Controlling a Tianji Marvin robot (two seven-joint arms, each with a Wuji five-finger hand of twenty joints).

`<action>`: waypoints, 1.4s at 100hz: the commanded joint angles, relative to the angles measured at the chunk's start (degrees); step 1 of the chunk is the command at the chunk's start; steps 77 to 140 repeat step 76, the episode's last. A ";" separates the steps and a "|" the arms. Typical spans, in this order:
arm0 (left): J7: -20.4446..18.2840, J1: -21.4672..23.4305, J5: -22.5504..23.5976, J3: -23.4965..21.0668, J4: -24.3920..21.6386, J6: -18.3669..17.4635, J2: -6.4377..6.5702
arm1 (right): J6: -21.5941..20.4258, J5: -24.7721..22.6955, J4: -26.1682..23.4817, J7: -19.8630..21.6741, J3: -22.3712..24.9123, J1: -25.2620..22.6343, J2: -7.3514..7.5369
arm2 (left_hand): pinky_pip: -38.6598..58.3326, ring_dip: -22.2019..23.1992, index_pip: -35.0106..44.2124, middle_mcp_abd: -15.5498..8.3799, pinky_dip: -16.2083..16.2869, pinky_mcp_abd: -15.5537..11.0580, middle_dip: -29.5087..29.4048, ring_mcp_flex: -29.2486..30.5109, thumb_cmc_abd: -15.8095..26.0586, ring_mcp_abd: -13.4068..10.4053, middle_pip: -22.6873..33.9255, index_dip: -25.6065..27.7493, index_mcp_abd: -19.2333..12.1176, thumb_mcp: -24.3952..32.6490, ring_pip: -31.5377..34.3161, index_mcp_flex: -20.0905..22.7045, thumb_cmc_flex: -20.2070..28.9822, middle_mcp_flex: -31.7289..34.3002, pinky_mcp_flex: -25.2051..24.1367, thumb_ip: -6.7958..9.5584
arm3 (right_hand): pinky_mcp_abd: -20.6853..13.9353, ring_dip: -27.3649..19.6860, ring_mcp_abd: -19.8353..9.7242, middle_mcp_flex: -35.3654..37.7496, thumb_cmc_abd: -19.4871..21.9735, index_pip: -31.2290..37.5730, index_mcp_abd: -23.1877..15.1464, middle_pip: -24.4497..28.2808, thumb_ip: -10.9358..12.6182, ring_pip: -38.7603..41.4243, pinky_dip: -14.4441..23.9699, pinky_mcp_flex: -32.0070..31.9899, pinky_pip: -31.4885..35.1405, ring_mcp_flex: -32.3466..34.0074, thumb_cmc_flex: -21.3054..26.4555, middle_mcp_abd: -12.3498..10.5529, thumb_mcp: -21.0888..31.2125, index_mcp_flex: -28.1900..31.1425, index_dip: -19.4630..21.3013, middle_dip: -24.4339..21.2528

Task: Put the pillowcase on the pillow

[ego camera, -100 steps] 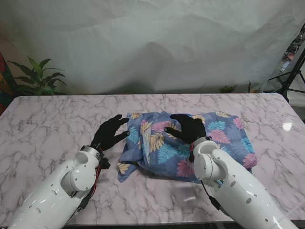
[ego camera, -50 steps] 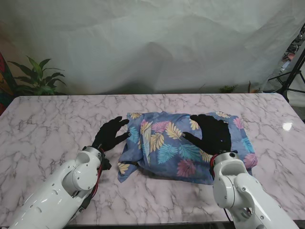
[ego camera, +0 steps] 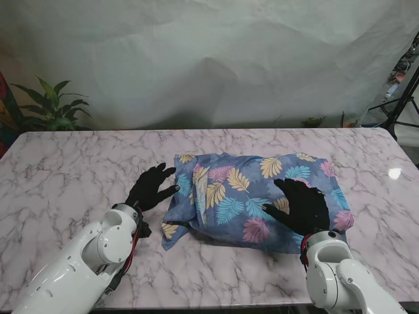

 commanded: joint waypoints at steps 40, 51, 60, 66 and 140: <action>-1.75 2.92 1.79 -2.29 -3.01 0.80 0.75 | 0.93 0.22 1.67 -3.08 0.60 -1.25 -0.64 | -1.88 -1.86 -1.56 0.09 -2.45 -1.43 -1.95 -2.12 2.26 -0.97 -1.27 -0.62 0.14 -1.79 -1.31 -2.00 -2.07 -3.20 0.25 0.14 | -1.82 -2.18 -1.22 -1.38 1.09 -0.14 0.88 0.20 0.36 -2.97 1.24 -0.57 -1.24 -0.48 -2.65 -0.05 -0.26 -0.35 2.55 0.39; -1.93 3.16 2.10 -2.53 -3.30 1.09 0.82 | 0.89 -0.31 1.50 -3.88 0.82 -1.47 -0.71 | -1.87 -2.24 -1.60 0.32 -2.63 -1.43 -2.49 -2.21 2.23 -0.79 -1.46 -0.64 0.13 -1.80 -1.43 -1.95 -2.06 -3.29 0.24 0.14 | -1.71 -2.16 -1.24 -1.17 1.03 0.43 0.89 0.50 0.37 -2.93 1.33 -0.41 -0.98 -0.18 -2.55 -0.18 -0.29 -0.22 2.70 0.51; -1.82 3.21 2.19 -2.52 -3.35 1.14 0.80 | 0.99 -0.48 1.43 -4.44 0.96 -1.77 -0.78 | -1.84 -2.48 -1.55 0.26 -2.74 -1.46 -2.80 -2.16 2.11 -0.82 -1.46 -0.63 0.12 -1.74 -1.42 -1.81 -1.84 -3.27 0.27 0.16 | -1.57 -2.15 -1.19 -1.12 1.00 1.11 0.90 0.93 0.39 -2.89 1.41 -0.35 -0.67 0.11 -2.42 -0.19 -0.28 -0.33 2.83 0.72; -1.72 3.27 2.26 -2.47 -3.39 1.06 0.80 | 1.04 -0.43 1.48 -4.82 1.04 -1.96 -0.83 | -1.80 -2.58 -1.51 0.28 -2.78 -1.46 -2.92 -2.13 2.08 -0.80 -1.41 -0.61 0.09 -1.69 -1.38 -1.73 -1.65 -3.25 0.29 0.17 | -1.48 -2.14 -1.16 -1.10 0.91 1.64 0.75 1.22 0.41 -2.88 1.47 -0.29 -0.43 0.25 -2.30 -0.25 -0.26 -0.32 2.93 0.86; -1.54 3.48 2.53 -2.49 -3.61 0.79 0.81 | 0.98 -0.19 1.62 -5.21 1.20 -2.21 -0.89 | -1.69 -2.63 -1.43 0.29 -2.75 -1.46 -3.02 -2.12 2.00 -0.82 -1.32 -0.57 0.09 -1.69 -1.29 -1.59 -1.43 -3.22 0.33 0.16 | -1.29 -2.12 -1.14 -1.09 0.79 2.51 0.63 1.61 0.42 -2.85 1.54 -0.29 -0.05 0.48 -2.12 -0.25 -0.24 -0.38 3.01 1.03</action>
